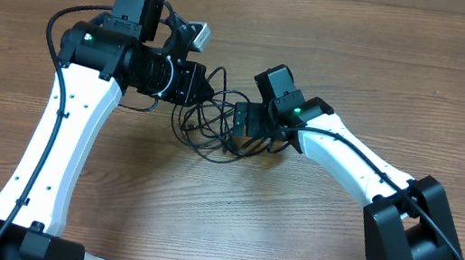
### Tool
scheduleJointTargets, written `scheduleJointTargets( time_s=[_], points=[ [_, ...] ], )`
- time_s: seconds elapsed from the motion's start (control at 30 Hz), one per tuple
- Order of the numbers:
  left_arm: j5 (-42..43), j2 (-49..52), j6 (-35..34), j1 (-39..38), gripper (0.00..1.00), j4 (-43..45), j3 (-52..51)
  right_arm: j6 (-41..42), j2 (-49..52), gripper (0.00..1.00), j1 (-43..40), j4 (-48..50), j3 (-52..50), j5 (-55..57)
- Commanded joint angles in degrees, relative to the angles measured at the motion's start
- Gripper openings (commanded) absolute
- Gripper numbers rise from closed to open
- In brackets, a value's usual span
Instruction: Untangle cables
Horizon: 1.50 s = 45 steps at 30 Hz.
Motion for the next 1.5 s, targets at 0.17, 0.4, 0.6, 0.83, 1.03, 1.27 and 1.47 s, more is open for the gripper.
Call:
scheduleJointTargets(
  time_s=[0.17, 0.4, 0.6, 0.83, 1.03, 1.27, 1.47],
  points=[
    [1.68, -0.87, 1.51, 0.24, 0.04, -0.15, 1.01, -3.26, 0.11, 1.00, 0.42, 3.30, -0.48, -11.39],
    [1.84, -0.87, 1.53, 0.24, 0.04, 0.61, 1.01, -3.41, 0.11, 1.00, 1.09, 5.46, -0.74, -10.45],
    [1.84, -0.87, 1.53, 0.26, 0.04, 1.44, 1.01, -2.73, 0.13, 1.00, 1.07, 4.46, -0.81, -3.21],
    [1.90, -2.19, 1.51, 0.39, 0.04, 1.57, 1.03, -2.73, 0.13, 1.00, 1.07, 3.69, -1.90, 2.32],
    [1.84, -8.52, 1.51, 2.19, 0.04, 3.45, 2.99, -2.73, 0.13, 1.00, 1.05, 4.11, -5.33, 7.17],
    [1.64, -17.51, 1.44, 6.67, 0.04, 6.93, 6.78, -2.71, 0.13, 1.00, 0.61, 4.13, -7.17, 12.26],
    [1.57, -25.00, 0.81, 11.58, 0.04, 12.72, 6.99, -2.73, 0.13, 1.00, -1.18, 3.63, -7.17, 12.31]
  ],
)
